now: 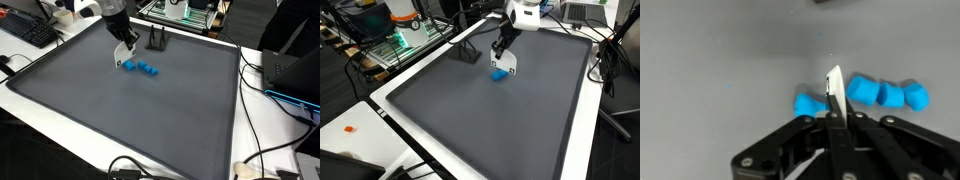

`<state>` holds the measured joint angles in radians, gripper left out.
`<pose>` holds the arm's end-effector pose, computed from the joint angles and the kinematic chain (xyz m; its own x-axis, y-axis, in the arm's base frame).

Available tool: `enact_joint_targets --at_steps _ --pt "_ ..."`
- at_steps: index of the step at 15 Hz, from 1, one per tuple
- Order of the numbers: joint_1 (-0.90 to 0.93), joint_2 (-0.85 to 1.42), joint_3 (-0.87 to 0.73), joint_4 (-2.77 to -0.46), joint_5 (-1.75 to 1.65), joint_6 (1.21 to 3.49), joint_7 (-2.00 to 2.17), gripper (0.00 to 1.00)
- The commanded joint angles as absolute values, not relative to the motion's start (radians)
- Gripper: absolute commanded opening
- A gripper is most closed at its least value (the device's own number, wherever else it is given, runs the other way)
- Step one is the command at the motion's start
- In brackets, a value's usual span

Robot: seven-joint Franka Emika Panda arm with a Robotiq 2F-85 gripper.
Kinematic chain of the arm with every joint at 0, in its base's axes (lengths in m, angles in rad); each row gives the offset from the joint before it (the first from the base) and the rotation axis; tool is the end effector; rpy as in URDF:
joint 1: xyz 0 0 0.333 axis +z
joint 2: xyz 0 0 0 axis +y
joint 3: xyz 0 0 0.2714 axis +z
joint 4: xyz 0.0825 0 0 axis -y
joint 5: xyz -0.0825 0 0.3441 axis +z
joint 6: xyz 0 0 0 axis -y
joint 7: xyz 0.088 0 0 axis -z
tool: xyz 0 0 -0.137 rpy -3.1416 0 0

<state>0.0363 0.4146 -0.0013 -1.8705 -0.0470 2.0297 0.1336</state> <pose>0.5493 0.0153 0.2304 0.9661 -0.0787 -0.2460 -0.0634 -0.9956 0.0694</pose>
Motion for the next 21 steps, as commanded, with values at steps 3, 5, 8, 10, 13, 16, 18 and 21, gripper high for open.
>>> enact_joint_targets --at_steps 3,5,8,10,13,16,18,21 --pt "0.03 0.441 -0.002 -1.868 0.003 2.066 0.143 0.01" --pt "0.034 0.447 -0.007 -1.867 -0.004 2.074 0.151 0.01" --pt "0.036 0.452 -0.011 -1.863 -0.012 2.072 0.157 0.01" --pt "0.038 0.458 -0.011 -1.862 -0.014 2.076 0.161 0.01" --pt "0.04 0.481 -0.014 -1.856 -0.018 2.089 0.174 0.01" --pt "0.044 0.506 -0.016 -1.838 -0.023 2.086 0.184 0.01" --pt "0.046 0.518 -0.016 -1.826 -0.023 2.084 0.192 0.01" --pt "0.047 0.539 -0.016 -1.804 -0.024 2.064 0.192 0.01"
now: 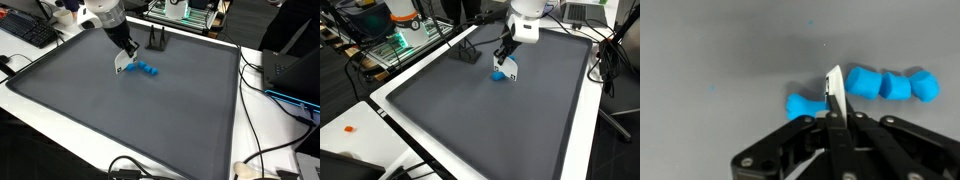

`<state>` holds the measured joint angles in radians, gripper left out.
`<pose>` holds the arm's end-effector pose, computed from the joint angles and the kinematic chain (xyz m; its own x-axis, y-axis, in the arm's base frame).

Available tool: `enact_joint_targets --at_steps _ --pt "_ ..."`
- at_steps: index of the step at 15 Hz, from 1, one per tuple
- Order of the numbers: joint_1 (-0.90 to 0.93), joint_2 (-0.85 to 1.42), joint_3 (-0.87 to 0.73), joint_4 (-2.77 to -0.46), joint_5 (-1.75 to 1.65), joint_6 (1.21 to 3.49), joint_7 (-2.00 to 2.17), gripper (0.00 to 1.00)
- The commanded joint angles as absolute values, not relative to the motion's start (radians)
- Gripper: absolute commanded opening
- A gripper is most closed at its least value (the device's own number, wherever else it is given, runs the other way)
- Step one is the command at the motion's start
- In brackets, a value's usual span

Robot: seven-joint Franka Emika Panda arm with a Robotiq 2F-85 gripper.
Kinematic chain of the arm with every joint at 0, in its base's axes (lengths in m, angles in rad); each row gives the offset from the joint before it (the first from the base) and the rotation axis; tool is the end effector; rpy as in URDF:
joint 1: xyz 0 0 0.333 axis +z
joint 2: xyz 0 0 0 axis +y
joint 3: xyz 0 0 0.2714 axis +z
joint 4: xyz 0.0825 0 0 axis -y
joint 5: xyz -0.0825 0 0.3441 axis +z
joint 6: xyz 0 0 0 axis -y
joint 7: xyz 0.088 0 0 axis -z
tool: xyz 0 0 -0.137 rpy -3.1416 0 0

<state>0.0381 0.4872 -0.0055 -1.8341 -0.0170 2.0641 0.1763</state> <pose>0.5579 0.0169 0.2050 0.9592 -0.1363 -0.2479 -0.1254 -0.9903 0.0594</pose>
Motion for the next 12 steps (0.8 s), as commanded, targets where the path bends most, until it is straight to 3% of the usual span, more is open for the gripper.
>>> enact_joint_targets --at_steps 1,12 --pt "0.045 0.546 -0.014 -1.798 -0.021 2.057 0.187 0.01" --pt "0.029 0.564 0.006 -1.767 0.006 1.914 0.099 0.01"
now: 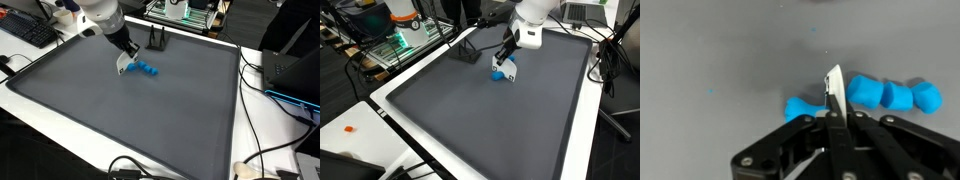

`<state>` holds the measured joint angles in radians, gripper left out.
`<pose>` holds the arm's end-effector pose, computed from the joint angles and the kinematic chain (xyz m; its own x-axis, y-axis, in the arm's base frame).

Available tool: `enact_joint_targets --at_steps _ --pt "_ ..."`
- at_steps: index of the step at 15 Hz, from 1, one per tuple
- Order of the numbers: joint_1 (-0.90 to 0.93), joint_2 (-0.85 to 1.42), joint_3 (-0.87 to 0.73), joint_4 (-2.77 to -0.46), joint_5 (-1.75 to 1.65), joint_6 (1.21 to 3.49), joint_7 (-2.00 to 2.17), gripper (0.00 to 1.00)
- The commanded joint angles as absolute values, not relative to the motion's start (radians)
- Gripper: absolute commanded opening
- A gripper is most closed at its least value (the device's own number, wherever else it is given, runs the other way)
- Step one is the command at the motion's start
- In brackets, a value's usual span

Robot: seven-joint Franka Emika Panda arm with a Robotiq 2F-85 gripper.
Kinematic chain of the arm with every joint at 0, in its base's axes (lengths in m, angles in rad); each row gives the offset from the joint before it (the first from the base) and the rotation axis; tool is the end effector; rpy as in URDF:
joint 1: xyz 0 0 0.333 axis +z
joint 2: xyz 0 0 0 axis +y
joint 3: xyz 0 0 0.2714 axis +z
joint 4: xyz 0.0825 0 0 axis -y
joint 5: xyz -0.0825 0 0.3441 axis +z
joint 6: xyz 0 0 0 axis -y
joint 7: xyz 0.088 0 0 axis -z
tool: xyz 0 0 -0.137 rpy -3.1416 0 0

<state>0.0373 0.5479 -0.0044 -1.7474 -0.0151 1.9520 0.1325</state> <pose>0.5606 0.0171 0.1968 0.9384 -0.0959 -0.3319 -0.0812 -0.9950 0.0580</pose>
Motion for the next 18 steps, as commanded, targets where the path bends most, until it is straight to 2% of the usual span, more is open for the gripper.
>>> enact_joint_targets --at_steps 1,18 --pt "0.029 0.557 0.006 -1.778 0.006 1.916 0.097 0.01" --pt "0.025 0.471 0.011 -1.878 0.026 1.926 0.073 0.01"
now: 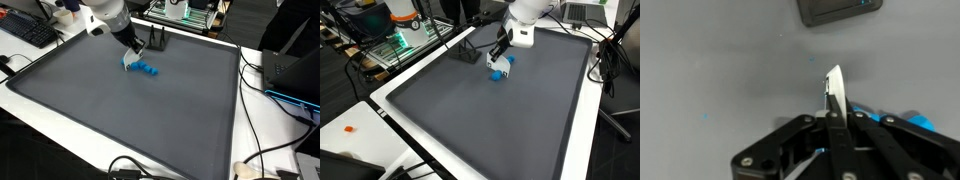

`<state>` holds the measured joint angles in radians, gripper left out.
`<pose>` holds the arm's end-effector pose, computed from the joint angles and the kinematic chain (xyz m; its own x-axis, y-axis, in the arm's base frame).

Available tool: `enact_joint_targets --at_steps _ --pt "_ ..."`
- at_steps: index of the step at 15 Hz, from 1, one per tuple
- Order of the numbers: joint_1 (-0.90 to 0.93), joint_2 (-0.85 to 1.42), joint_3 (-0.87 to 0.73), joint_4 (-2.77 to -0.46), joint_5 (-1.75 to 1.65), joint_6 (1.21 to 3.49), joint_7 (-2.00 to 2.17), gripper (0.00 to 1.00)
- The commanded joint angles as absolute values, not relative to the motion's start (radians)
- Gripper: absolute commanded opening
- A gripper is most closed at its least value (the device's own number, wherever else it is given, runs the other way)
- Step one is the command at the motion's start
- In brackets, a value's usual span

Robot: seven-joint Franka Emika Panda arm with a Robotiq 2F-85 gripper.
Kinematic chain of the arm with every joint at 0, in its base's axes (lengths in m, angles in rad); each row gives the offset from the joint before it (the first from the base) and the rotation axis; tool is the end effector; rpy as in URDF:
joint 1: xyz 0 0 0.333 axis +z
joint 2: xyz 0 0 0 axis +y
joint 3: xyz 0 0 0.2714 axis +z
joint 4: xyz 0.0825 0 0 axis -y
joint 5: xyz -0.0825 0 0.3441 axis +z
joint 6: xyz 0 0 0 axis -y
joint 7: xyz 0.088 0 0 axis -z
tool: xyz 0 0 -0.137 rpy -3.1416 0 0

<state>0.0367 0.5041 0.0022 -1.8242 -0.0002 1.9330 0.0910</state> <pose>0.5381 0.0209 0.1940 0.9219 -0.0548 -0.3836 -0.0452 -0.9984 0.0341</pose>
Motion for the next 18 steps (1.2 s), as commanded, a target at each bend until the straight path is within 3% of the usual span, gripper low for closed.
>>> enact_joint_targets --at_steps 1,18 --pt "0.023 0.462 0.01 -1.885 0.029 1.926 0.073 0.01" --pt "-0.025 0.214 -0.003 -2.052 0.194 1.901 0.086 0.01"
